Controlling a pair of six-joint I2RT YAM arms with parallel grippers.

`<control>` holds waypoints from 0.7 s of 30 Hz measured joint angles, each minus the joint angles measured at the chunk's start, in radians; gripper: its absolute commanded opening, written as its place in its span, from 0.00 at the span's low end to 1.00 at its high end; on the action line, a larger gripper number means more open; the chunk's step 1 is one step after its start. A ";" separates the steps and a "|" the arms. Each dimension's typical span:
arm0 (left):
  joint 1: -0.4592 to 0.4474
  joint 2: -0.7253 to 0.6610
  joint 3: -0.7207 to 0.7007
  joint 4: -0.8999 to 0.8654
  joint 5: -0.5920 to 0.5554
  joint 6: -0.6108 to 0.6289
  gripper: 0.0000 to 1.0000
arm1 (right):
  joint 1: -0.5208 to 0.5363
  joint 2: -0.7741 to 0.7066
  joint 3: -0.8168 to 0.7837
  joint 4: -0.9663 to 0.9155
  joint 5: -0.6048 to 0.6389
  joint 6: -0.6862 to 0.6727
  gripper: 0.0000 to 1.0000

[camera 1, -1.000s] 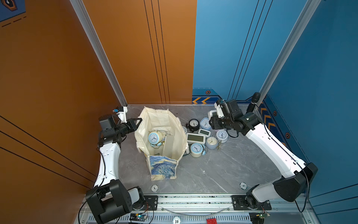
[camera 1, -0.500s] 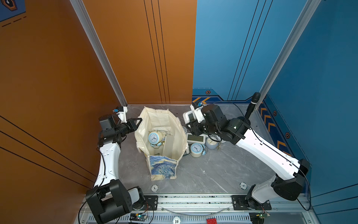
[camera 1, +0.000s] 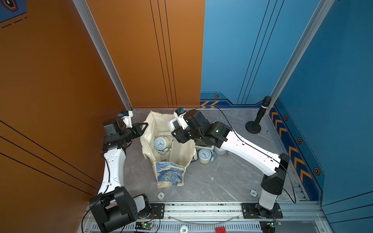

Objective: Put the alarm clock into the canvas bag
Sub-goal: Place the alarm at the canvas bag.

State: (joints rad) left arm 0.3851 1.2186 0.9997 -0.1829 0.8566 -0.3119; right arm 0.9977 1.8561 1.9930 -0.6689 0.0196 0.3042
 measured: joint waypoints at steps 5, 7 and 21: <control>0.000 -0.001 0.000 0.000 0.000 0.000 0.00 | 0.016 0.135 0.098 -0.021 0.024 0.031 0.50; 0.000 -0.002 0.000 0.000 0.000 0.000 0.00 | 0.019 0.193 0.146 -0.039 0.046 0.038 0.50; -0.007 -0.002 -0.001 0.000 0.000 0.000 0.00 | 0.022 0.493 0.325 -0.128 0.197 0.064 0.50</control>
State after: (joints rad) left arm 0.3782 1.2171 0.9985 -0.1825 0.8566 -0.3119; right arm 1.0199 2.3489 2.3180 -0.7971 0.2165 0.3679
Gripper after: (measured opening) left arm 0.105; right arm 0.571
